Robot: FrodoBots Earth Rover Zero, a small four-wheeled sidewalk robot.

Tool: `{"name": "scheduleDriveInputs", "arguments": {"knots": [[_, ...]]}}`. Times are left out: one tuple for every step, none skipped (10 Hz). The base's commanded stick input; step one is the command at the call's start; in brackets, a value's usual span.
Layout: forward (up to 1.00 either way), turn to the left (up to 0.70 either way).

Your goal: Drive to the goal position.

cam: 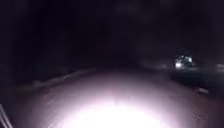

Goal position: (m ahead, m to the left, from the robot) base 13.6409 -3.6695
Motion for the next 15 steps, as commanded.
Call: {"name": "scheduleDriveInputs", "arguments": {"knots": [[1.0,0.0],[1.0,0.0],[1.0,0.0],[1.0,0.0],[1.0,0.0],[1.0,0.0],[1.0,0.0],[1.0,0.0],[1.0,0.0],[1.0,0.0],[1.0,0.0],[1.0,-0.05],[1.0,-0.27],[1.0,-0.27],[1.0,-0.27]]}}
